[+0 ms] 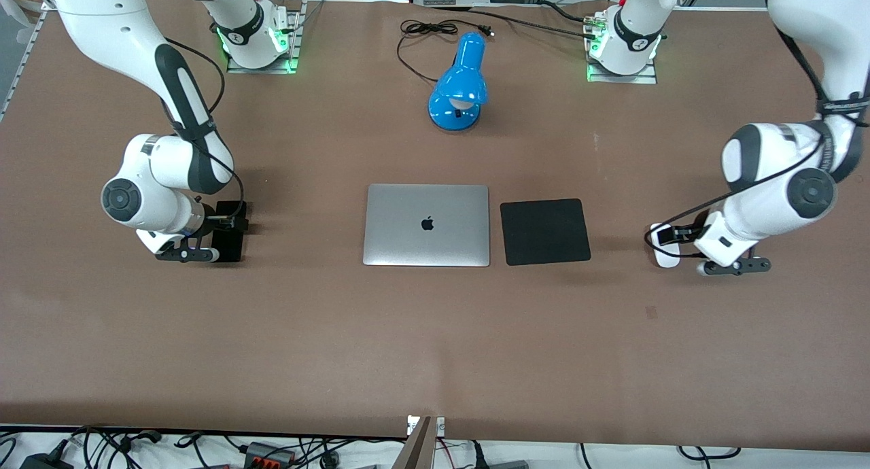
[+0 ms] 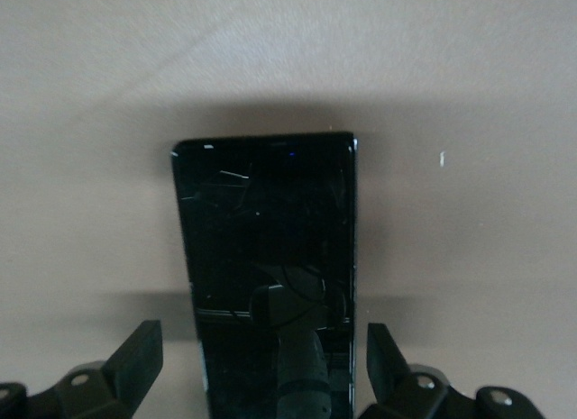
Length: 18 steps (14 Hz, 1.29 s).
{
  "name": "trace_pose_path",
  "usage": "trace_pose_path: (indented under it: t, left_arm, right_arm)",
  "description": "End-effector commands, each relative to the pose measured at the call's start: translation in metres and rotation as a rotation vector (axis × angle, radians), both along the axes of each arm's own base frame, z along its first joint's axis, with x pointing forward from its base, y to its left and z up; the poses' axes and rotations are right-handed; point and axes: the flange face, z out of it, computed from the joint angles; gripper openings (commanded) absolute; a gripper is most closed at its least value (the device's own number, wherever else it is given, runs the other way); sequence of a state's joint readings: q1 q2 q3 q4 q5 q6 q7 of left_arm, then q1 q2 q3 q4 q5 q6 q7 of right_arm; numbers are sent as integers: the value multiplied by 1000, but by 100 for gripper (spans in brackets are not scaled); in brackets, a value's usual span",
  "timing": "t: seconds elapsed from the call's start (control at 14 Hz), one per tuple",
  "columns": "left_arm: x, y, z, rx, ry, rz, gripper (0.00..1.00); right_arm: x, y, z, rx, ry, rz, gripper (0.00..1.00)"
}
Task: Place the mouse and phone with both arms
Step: 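Grasp the phone with the right gripper while the left gripper grasps the mouse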
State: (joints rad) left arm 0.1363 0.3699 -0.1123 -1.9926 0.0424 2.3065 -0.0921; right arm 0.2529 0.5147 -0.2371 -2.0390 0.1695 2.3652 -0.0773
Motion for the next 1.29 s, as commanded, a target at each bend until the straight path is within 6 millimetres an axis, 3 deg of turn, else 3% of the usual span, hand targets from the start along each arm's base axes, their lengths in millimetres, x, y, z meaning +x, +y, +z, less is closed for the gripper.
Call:
trace_pose_path:
  t: [0.0,0.14,0.21,0.29,0.36,0.43,0.57,0.64,0.71,0.79,0.93,1.07,1.21]
  left_arm:
    - [-19,-1,-34,5,-66,-33,100]
    - [-24,4,-66,-2,-109,-43,100]
    - [-25,16,-78,-5,-121,-41,100]
    - [-25,18,-84,-6,-122,-57,100]
    - [-25,18,-84,-6,-122,-67,100]
    - [-25,19,-82,-5,-125,-68,100]
    - [-25,19,-81,-5,-126,-68,100]
    - [-25,19,-82,-5,-125,-67,100]
    - [-25,19,-84,-6,-122,-67,100]
    - [-26,19,-87,-7,-116,-65,100]
    - [-29,20,-99,-12,-96,-60,100]
    - [-30,22,-104,-13,-87,-57,72]
    - [-28,23,-99,-10,-94,-53,56]
  right_arm:
    - [-6,0,-8,-1,-20,-13,100]
    - [-11,-3,-18,-12,-43,-12,100]
    - [-11,-2,-17,-11,-45,-8,73]
    - [-10,1,-15,-10,-46,-8,32]
    - [-5,8,-10,-9,-58,-3,19]
    - [9,25,2,-6,-89,-5,18]
    - [30,95,30,-3,-92,-35,23]
    - [42,120,32,-11,-70,-52,29]
    - [45,152,30,-15,-43,-45,28]
    - [39,189,24,-9,-33,-15,20]
    - [30,217,15,-16,-40,-15,19]
    - [25,227,5,-14,-30,-12,19]
    - [18,243,3,18,-34,-17,20]
